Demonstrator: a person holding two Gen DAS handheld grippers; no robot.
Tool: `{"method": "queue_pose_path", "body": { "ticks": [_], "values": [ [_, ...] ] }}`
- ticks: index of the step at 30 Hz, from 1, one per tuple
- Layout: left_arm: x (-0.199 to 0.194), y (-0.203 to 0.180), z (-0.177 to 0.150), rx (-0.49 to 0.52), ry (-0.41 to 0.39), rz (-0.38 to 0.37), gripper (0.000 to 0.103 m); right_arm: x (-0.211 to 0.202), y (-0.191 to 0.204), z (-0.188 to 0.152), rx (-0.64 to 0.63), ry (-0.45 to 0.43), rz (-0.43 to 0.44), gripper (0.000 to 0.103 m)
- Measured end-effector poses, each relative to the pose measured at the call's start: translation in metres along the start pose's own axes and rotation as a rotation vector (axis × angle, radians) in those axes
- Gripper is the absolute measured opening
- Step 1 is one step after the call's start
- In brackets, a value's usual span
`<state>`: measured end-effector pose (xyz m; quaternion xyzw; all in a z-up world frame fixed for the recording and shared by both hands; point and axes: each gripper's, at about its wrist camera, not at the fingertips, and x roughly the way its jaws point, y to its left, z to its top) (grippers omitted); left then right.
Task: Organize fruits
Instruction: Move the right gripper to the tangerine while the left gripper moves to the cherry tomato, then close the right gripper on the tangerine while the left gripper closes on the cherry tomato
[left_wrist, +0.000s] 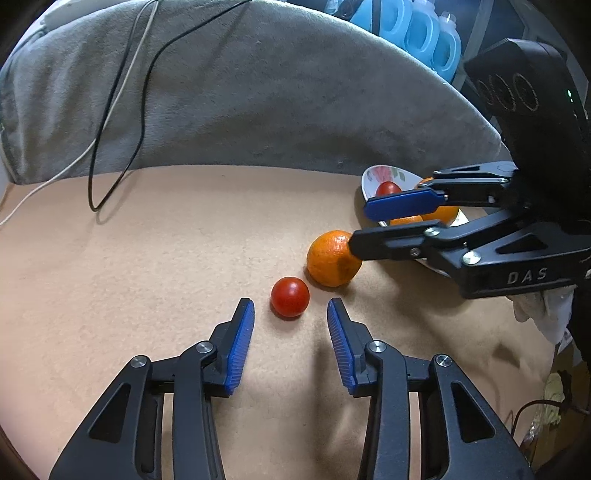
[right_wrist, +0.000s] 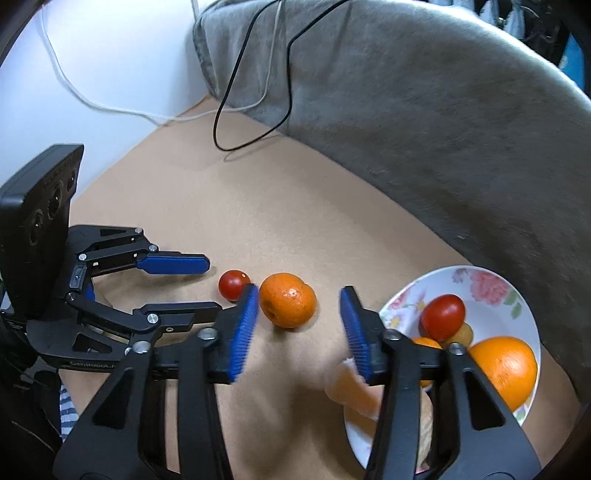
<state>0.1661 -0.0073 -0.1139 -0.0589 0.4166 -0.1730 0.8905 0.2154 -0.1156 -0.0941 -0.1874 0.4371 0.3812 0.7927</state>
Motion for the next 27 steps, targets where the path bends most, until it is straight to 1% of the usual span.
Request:
{"method": "queue_pose_path", "body": {
  "ticks": [6, 9, 12, 17, 22, 25, 27],
  "values": [
    [0.009, -0.005, 0.004, 0.015, 0.005, 0.008, 0.039, 0.015, 0.003, 0.006, -0.021, 0.038, 0.008, 0.042],
    [0.013, -0.009, 0.007, 0.03, 0.006, 0.012, 0.039, 0.021, 0.002, 0.007, -0.014, 0.051, 0.015, 0.039],
    [0.018, -0.01, 0.008, 0.039, 0.015, 0.01, 0.034, 0.025, 0.001, 0.008, -0.008, 0.061, 0.028, 0.039],
    [0.024, -0.009, 0.011, 0.023, 0.024, -0.001, 0.031, 0.031, 0.002, 0.009, -0.012, 0.078, 0.037, 0.039],
    [0.029, -0.004, 0.014, -0.006, 0.032, -0.021, 0.026, 0.031, 0.003, 0.01, -0.008, 0.084, 0.034, 0.039],
    [0.033, -0.005, 0.012, 0.001, 0.033, -0.021, 0.022, 0.03, 0.002, 0.01, -0.007, 0.089, 0.033, 0.039],
    [0.032, -0.004, 0.011, 0.004, 0.032, -0.017, 0.022, 0.03, 0.002, 0.01, -0.007, 0.091, 0.032, 0.038]
  ]
}}
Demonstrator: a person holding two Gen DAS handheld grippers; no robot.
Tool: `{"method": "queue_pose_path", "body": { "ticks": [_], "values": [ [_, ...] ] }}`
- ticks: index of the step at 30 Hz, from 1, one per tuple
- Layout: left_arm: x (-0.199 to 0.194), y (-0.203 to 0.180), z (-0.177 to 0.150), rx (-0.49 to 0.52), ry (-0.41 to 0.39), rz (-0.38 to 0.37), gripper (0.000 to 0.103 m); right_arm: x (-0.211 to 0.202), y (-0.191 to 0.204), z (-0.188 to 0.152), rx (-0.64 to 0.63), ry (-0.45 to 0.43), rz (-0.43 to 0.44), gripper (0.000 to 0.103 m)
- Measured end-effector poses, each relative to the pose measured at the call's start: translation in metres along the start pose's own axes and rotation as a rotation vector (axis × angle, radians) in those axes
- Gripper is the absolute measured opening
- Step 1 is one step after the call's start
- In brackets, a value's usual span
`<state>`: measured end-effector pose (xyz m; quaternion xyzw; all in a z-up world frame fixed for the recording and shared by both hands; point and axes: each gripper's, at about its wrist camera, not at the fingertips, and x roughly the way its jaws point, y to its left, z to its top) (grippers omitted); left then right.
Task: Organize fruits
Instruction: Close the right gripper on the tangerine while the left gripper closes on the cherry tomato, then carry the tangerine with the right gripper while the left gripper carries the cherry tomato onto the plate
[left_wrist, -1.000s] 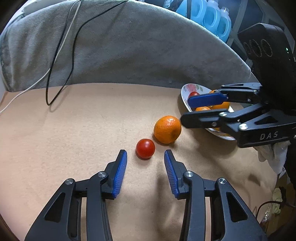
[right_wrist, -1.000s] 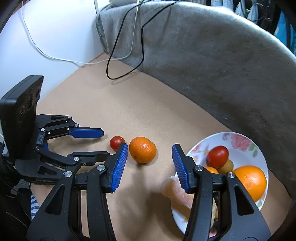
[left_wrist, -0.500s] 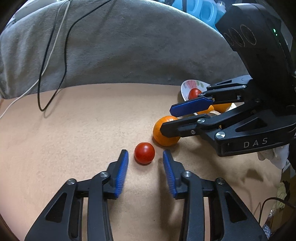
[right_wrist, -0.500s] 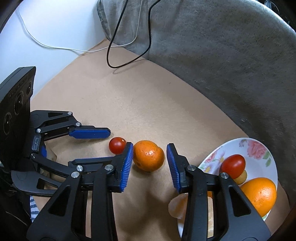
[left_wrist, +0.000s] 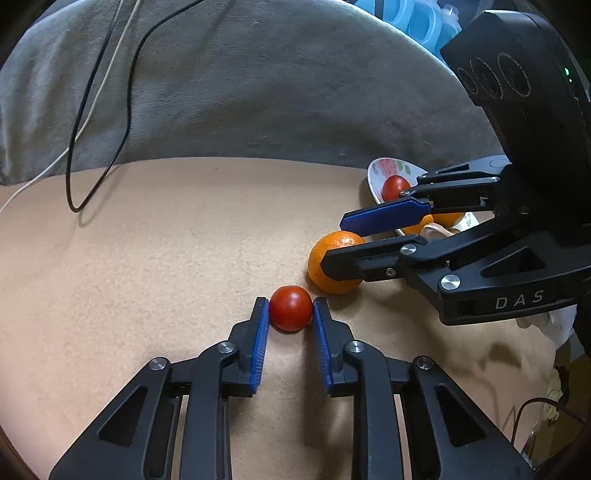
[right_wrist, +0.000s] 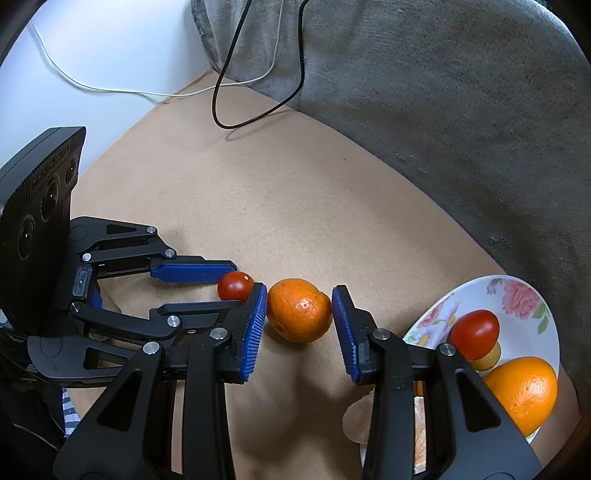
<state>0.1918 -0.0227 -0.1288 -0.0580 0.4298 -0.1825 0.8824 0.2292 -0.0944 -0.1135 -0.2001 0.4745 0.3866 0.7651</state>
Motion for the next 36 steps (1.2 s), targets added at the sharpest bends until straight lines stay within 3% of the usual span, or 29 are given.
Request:
{"method": "queue_pose_path", "body": {
  "ticks": [22, 36],
  "values": [
    [-0.027, -0.002, -0.005, 0.005, -0.053, 0.011, 0.022, -0.016, 0.0, -0.005, 0.026, -0.081, -0.019, 0.034],
    [-0.057, -0.013, -0.002, 0.035, -0.105, -0.002, 0.022, -0.068, -0.011, -0.015, 0.073, -0.193, -0.03, 0.034]
  ]
}}
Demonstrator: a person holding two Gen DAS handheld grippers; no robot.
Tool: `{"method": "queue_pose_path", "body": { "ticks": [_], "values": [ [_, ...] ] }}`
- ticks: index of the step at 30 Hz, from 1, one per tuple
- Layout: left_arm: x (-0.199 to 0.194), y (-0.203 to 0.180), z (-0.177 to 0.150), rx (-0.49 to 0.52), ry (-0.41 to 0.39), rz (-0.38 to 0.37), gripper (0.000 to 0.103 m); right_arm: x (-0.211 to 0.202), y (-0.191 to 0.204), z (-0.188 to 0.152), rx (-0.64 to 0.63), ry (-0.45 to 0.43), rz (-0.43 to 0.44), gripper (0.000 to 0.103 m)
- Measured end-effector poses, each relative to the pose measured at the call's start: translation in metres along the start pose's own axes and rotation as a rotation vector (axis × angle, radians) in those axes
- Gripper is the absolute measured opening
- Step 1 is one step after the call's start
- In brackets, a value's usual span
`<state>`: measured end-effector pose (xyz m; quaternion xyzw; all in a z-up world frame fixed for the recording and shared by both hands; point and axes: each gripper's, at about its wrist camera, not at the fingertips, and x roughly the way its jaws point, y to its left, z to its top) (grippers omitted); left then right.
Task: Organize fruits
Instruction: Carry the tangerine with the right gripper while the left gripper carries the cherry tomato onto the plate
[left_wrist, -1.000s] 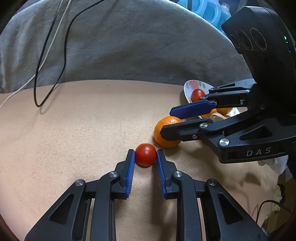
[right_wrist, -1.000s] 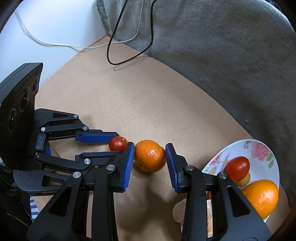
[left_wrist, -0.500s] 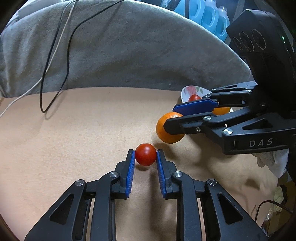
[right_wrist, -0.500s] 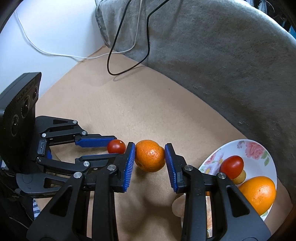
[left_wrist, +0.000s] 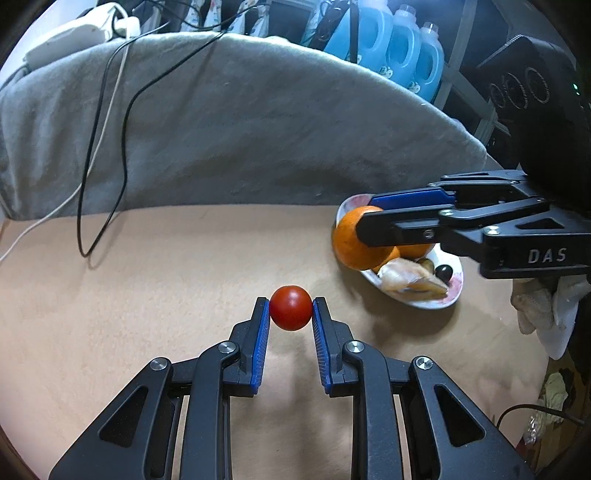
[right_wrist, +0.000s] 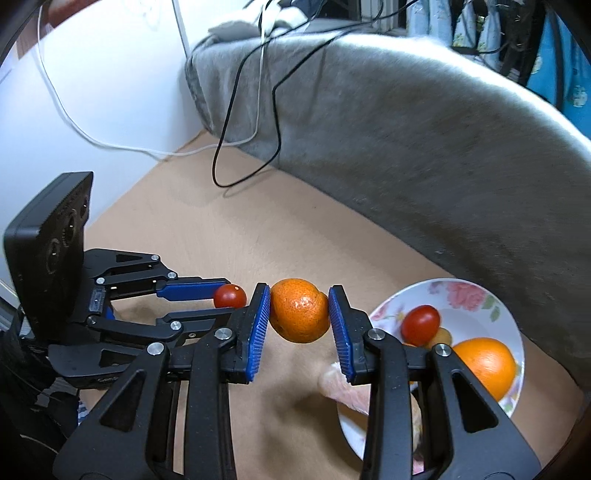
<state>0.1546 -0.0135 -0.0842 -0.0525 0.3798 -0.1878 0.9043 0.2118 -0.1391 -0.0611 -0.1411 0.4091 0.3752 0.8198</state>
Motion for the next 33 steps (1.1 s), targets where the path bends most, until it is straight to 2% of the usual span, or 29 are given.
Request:
{"method": "queue_pose_path", "body": {
  "ticks": [13, 22, 33],
  "values": [
    [-0.002, -0.018, 0.018, 0.045, -0.026, -0.043, 0.021, -0.052, -0.034, -0.02, 0.096, -0.093, -0.04, 0.034],
    [0.011, -0.04, 0.034, 0.074, -0.028, -0.072, 0.021, -0.075, -0.066, -0.045, 0.182, -0.122, -0.079, 0.034],
    [0.031, -0.068, 0.048, 0.105, -0.017, -0.102, 0.021, -0.085, -0.091, -0.078, 0.26, -0.129, -0.114, 0.034]
  ]
}}
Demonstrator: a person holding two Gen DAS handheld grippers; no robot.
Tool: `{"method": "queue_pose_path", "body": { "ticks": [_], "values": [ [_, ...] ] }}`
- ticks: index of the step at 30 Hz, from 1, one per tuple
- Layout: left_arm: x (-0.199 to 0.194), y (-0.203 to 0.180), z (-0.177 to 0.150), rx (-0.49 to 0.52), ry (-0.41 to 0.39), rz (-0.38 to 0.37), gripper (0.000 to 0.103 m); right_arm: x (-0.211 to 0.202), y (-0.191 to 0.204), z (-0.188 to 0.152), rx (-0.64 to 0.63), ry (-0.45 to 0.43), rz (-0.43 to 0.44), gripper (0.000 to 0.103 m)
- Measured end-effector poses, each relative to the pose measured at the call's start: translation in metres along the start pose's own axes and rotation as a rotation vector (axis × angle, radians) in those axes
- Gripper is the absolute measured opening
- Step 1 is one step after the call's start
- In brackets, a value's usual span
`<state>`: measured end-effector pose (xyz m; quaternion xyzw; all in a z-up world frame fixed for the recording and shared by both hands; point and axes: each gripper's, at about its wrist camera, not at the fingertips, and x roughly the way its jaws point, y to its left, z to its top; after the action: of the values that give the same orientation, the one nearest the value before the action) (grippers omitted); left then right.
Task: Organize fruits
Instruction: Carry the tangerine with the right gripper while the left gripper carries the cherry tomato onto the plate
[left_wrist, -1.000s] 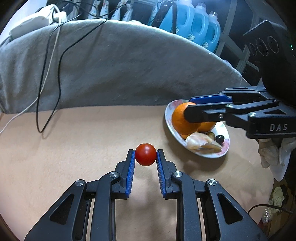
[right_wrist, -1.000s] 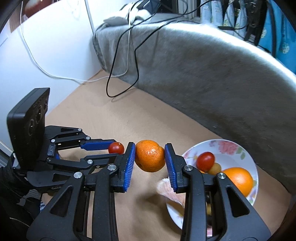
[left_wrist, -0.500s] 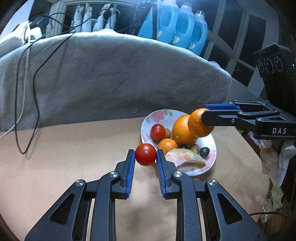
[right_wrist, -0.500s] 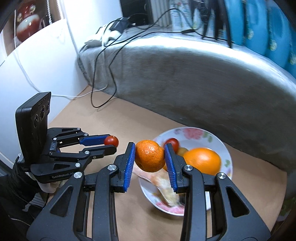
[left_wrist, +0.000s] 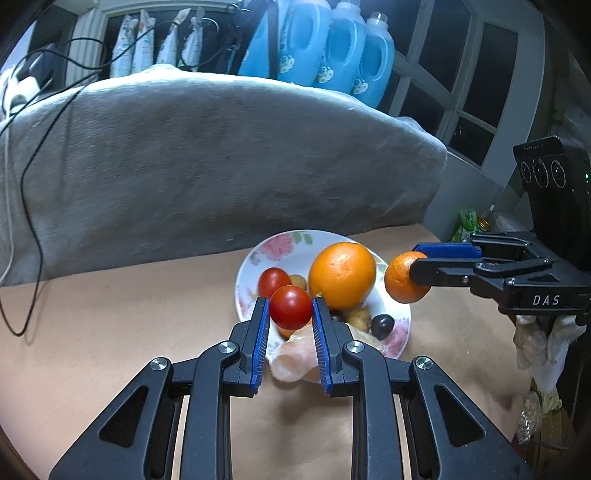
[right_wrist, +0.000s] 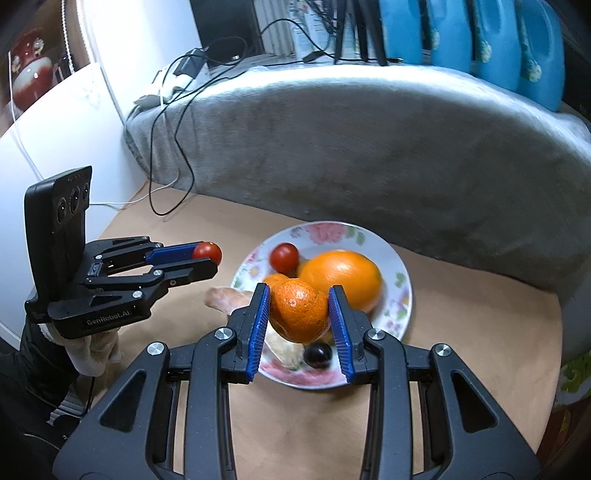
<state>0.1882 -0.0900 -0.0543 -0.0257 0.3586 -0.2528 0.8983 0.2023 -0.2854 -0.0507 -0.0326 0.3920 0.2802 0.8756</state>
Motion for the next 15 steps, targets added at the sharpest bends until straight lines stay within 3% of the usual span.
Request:
{"method": "queue_pose_path", "body": {
  "ticks": [15],
  "values": [
    [0.013, -0.015, 0.006, 0.029, 0.016, -0.011, 0.021, 0.004, -0.022, -0.018, 0.062, 0.013, -0.013, 0.034]
  ]
}}
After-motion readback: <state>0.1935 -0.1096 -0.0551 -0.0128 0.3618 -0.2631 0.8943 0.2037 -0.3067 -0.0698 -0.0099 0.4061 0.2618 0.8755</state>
